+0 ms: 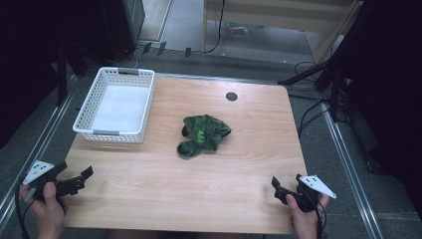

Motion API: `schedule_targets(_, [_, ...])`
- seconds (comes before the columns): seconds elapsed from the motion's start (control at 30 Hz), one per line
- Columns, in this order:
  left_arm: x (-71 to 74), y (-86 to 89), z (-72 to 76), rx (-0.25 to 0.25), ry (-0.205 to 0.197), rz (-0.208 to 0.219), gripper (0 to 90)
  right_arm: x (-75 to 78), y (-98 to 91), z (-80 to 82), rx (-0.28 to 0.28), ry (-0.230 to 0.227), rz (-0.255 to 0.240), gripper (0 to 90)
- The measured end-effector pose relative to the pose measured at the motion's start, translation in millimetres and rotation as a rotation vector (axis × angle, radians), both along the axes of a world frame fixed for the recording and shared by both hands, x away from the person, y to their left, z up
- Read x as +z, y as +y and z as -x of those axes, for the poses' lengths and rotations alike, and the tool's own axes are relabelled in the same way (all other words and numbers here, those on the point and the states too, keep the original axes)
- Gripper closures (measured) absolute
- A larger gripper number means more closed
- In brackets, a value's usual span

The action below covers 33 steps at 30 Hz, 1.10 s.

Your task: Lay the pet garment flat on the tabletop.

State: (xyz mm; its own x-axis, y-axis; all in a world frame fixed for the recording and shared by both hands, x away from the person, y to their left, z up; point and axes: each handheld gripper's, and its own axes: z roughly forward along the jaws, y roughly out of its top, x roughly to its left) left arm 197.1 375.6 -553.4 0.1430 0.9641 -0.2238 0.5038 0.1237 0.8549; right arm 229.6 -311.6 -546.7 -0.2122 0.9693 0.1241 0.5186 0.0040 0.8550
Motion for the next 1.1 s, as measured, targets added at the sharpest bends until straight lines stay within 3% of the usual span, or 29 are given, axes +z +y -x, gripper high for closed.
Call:
schedule_targets(0.2, [-0.1,0.4,-0.4,0.001,0.003,0.003,0.0,1.6,1.8,0.9,0.000,-0.004,0.022,6.8])
schedule_targets(0.43, [-0.1,0.3,-0.1,0.003,0.001,0.004,0.0,13.5,12.9,-0.6,0.037,-0.019,0.006,7.3])
schedule_targets(0.67, [-0.1,1.6,-1.0,-0.005,0.005,0.013,0.0,34.9,52.1,-9.4,0.139,-0.037,0.035,7.2])
schedule_targets(0.83, [-0.5,2.5,-1.0,-0.002,-0.002,0.024,0.0,48.5,92.9,-23.2,0.214,-0.061,0.045,7.2])
schedule_targets(0.9, [-0.5,3.2,-1.0,-0.006,0.000,0.026,0.0,50.2,99.8,-25.7,0.225,-0.062,0.044,7.2])
schedule_targets(1.0, [-0.7,3.7,-1.1,-0.004,-0.001,0.036,0.0,56.7,126.6,-37.6,0.268,-0.072,0.012,7.2])
schedule_targets(1.1, [-0.7,3.8,-1.2,-0.002,-0.003,0.040,0.0,59.5,141.2,-43.6,0.290,-0.078,0.021,7.2])
